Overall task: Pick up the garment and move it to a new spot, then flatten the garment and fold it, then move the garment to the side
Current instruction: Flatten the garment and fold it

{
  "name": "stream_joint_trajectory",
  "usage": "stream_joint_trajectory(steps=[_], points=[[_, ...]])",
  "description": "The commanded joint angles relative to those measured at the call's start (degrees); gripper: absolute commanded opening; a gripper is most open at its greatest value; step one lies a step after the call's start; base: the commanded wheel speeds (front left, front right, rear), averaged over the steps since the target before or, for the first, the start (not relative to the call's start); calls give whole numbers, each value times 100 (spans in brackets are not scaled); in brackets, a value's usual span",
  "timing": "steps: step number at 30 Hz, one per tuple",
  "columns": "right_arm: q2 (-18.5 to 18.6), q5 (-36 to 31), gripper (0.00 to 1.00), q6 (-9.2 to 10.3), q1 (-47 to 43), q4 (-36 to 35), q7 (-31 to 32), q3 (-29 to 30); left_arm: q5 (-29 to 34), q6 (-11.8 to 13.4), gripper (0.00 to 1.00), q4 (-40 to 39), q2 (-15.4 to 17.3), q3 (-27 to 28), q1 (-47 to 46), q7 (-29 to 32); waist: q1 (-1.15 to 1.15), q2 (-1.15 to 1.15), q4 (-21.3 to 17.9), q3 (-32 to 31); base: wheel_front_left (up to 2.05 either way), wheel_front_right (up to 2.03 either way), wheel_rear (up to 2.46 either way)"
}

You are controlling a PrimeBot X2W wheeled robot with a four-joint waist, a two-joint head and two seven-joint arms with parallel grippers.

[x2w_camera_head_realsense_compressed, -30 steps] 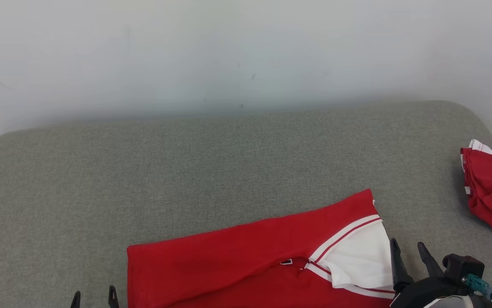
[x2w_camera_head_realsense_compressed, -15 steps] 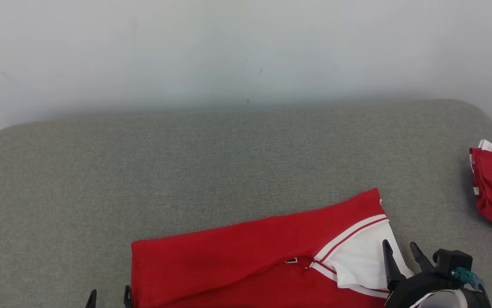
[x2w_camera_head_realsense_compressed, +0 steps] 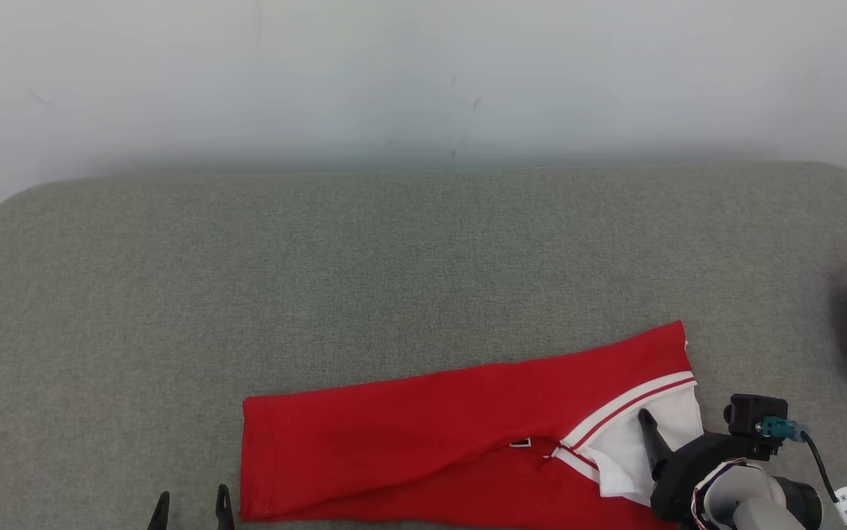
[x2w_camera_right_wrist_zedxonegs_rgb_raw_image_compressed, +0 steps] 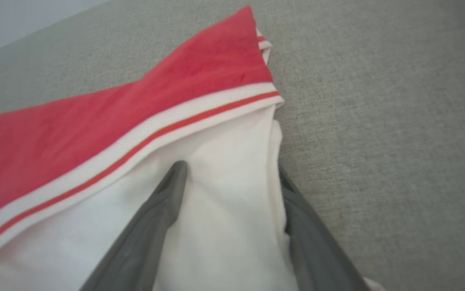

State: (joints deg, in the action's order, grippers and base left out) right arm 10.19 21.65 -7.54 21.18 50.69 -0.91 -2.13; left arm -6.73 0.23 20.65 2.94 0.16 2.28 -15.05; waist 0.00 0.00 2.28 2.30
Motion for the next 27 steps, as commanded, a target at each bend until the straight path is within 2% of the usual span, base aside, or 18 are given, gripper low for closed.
stream_joint_trajectory(steps=[1, 8, 9, 10, 11, 12, 20, 27], points=[[-80, 180, 100, 15, -4, -21, 69, -131, -48, -1, 100, 5, -6, 8, -71, -15, 0, 0, 15, 16, 0, 0, 0], [-58, 671, 100, 2, -57, -171, 265, -656, -131, 38, 100, 18, -5, -62, -105, -15, 0, 0, 25, 51, 0, 0, 0], [-41, 716, 96, 1, -59, -169, 301, -726, -135, 44, 100, 19, -6, -72, -116, -15, 0, 0, 26, 60, 0, 0, 0], [-16, 762, 69, 1, -55, -166, 303, -778, -147, 50, 100, 19, -6, -78, -127, -15, 0, 0, 28, 67, 0, 0, 0], [6, 807, 28, 1, -47, -159, 287, -811, -158, 55, 100, 21, -5, -80, -131, -15, 0, 0, 30, 73, 0, 0, 0], [46, 832, 0, 2, -36, -129, 243, -815, -166, 56, 100, 26, -5, -86, -136, -15, 0, 0, 31, 77, 0, 0, 0], [406, 676, 0, 17, 164, 313, -470, -472, -162, 45, 100, 49, -6, -114, -52, -15, 0, 0, -11, 23, 0, 0, 0], [528, 440, 0, 17, 285, 681, -896, -268, -223, 0, 100, 75, -5, -196, -21, -15, 0, 0, -130, -36, 0, 0, 0]])
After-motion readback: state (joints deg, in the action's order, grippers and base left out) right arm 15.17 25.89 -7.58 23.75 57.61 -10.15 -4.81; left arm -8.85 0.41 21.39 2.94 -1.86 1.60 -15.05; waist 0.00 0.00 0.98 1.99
